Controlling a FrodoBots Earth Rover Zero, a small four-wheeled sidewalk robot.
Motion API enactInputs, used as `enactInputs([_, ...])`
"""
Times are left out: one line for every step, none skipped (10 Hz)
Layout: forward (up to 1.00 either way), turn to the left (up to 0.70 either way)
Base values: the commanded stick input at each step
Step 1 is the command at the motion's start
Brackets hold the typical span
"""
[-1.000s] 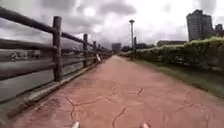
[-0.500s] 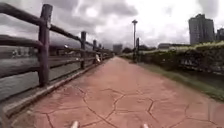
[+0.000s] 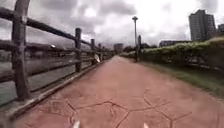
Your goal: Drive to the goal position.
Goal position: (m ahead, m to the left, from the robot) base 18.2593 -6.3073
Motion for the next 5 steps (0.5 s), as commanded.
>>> enactInputs([1.0,0.0])
enactInputs([1.0,0.0])
enactInputs([1.0,-0.2])
enactInputs([1.0,-0.27])
enactInputs([1.0,-0.27])
